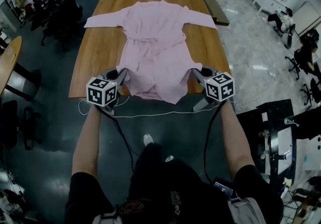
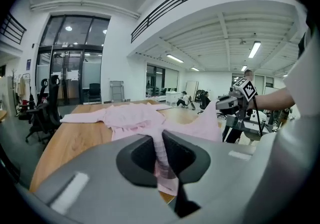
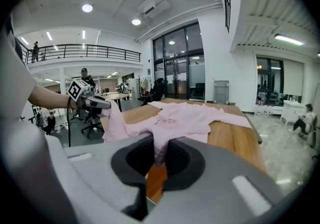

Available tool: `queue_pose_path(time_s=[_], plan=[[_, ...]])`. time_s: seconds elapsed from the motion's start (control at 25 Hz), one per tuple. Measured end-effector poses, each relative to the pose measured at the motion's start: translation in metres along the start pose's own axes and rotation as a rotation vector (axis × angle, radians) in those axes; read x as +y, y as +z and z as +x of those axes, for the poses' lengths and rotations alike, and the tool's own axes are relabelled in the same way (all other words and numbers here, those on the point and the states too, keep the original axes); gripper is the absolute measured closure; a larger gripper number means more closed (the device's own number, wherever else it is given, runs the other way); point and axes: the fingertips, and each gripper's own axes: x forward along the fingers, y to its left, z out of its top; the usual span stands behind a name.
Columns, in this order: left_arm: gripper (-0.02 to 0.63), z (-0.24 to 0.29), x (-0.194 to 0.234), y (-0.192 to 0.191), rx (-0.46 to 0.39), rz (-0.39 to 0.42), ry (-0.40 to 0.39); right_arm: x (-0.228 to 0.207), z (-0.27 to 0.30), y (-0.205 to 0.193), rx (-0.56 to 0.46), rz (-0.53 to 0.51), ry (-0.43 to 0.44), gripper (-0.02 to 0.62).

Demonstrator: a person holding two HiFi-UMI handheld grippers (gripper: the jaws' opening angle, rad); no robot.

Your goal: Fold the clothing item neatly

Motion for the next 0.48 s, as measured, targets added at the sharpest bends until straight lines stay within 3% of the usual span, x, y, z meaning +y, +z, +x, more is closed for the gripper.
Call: queue_pose_path(time_s=[0.48], plan=[[0.583,0.079,0.127,0.058,0.006,0.004,0.043,-0.072,0.084,0.084,-0.015,-0.004,-0.172,0.578]])
